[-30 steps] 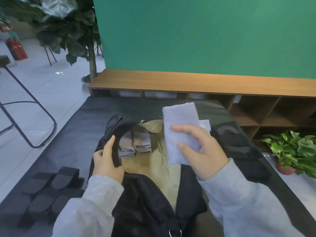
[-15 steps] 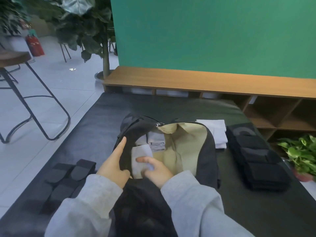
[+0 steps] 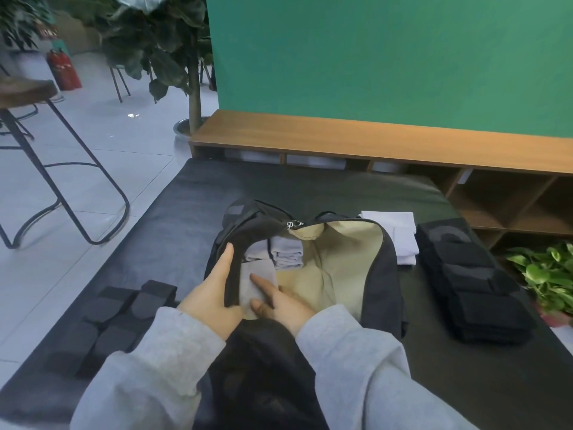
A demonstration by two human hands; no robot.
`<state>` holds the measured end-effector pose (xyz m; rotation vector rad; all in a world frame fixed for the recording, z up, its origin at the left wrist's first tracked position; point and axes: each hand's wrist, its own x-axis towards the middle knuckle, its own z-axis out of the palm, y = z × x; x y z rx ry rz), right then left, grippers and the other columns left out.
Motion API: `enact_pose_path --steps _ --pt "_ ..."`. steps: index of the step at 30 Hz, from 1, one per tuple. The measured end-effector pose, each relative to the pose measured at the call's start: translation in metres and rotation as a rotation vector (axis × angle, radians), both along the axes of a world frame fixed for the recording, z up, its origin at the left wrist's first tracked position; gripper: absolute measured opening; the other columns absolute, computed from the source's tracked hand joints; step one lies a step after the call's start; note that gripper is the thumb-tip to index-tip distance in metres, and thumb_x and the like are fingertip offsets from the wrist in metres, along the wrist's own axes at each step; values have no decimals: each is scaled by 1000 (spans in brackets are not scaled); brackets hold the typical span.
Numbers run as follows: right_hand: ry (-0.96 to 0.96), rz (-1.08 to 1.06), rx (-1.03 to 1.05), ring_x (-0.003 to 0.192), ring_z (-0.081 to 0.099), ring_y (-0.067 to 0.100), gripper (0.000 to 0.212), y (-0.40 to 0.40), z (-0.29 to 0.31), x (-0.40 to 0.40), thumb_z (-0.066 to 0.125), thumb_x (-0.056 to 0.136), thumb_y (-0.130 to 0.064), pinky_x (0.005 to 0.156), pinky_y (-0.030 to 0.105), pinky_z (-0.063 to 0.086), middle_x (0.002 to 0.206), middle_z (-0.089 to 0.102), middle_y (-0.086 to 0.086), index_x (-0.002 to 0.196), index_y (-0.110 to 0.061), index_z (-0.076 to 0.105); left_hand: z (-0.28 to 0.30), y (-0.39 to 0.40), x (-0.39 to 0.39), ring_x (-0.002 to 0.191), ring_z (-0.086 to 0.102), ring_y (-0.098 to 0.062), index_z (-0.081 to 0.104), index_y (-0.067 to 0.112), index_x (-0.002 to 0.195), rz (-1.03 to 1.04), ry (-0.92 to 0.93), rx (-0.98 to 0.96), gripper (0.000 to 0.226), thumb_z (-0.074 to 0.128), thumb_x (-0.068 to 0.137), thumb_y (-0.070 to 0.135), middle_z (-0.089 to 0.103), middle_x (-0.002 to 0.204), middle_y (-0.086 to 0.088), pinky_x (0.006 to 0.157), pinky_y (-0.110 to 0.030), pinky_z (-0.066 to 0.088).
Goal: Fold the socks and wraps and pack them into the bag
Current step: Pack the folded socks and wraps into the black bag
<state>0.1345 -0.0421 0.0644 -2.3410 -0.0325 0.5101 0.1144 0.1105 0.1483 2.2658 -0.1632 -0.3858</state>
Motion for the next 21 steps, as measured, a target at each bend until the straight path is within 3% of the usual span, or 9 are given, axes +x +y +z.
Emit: enact_pose_path --steps 3,5,8,10,12,16,21 --pt "-121 -69 -67 135 26 33 52 -5 21 -12 36 97 -44 110 39 23 149 29 5 144 -49 13 -3 -2 -2 78 57 -9 -4 41 145 35 -5 18 91 53 86 2 43 138 1 56 -13 42" --pt "-294 -175 121 121 45 21 45 -13 44 -29 43 97 -35 103 31 33 130 48 -4 139 -45 32 -5 -6 -4 85 60 -17 -5 41 145 48 -23 30 90 52 87 1 40 142 0 59 -18 46" --pt "-489 -365 409 85 61 11 21 -34 78 -60 53 92 -28 81 22 45 92 64 -19 100 -47 58 -9 -15 -3 114 53 -27 -7 36 147 86 -83 52 89 50 87 2 33 147 -1 80 -27 48" --pt "-634 -490 462 74 61 8 11 -54 91 -76 56 85 -36 72 16 47 86 68 -17 89 -41 64 -15 -22 1 129 39 -24 -9 31 147 110 -149 81 89 49 87 3 19 153 0 98 -32 41" --pt "-727 -601 464 67 59 5 11 -75 96 -85 55 83 -32 65 11 45 81 69 -13 84 -35 65 -22 -31 6 131 37 -26 -13 29 147 117 -179 155 89 47 86 3 7 156 -2 101 -35 41" --pt "-690 -793 361 61 56 -2 27 -120 87 -86 49 93 -8 59 7 42 86 68 -8 82 -28 62 -37 -53 12 123 45 -29 -23 24 144 12 -102 428 92 45 86 1 -8 156 -8 98 -34 42" --pt "-461 -936 224 82 60 12 16 -162 54 -65 49 94 -15 75 27 45 97 65 -7 101 -22 61 -52 -62 21 124 44 -27 -17 26 146 -97 22 578 80 40 92 13 21 150 -13 102 -33 39"
